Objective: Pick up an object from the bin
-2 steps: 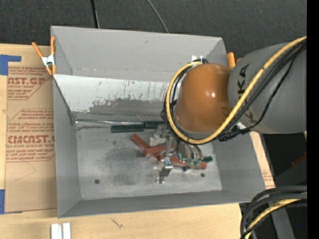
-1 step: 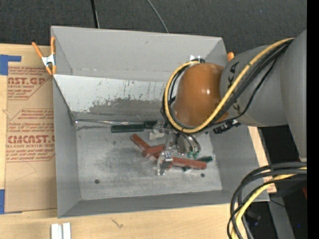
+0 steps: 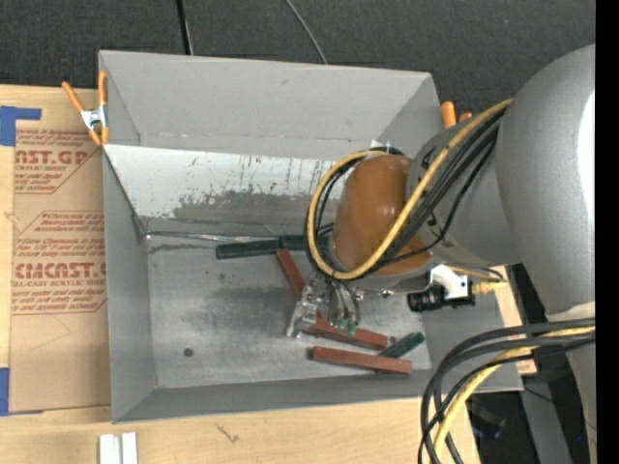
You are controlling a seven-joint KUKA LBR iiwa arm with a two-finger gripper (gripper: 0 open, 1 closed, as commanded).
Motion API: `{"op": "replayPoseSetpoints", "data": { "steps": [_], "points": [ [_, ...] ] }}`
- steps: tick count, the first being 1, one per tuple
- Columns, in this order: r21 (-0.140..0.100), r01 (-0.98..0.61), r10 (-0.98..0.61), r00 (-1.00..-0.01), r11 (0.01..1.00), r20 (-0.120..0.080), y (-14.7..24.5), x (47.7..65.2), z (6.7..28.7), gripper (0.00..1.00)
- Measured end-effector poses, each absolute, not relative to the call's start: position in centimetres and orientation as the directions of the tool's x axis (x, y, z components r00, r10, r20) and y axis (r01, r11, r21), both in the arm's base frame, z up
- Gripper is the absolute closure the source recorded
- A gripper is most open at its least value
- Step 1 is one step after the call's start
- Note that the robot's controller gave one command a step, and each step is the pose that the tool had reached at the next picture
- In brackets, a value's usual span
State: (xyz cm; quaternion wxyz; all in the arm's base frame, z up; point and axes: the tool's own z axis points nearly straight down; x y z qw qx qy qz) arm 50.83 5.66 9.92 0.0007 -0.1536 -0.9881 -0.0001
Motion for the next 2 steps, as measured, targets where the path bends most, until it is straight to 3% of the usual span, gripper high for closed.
{"op": "replayPoseSetpoints", "data": {
  "steps": [1, 2],
  "points": [
    [0.0, 0.304, 0.304, -0.953, 0.953, 0.001, 5.7, 50.8, 9.9, 1.0],
    [-0.001, 0.285, 0.285, -0.959, 0.959, 0.003, 5.5, 49.9, 30.5, 1.0]
  ]
}}
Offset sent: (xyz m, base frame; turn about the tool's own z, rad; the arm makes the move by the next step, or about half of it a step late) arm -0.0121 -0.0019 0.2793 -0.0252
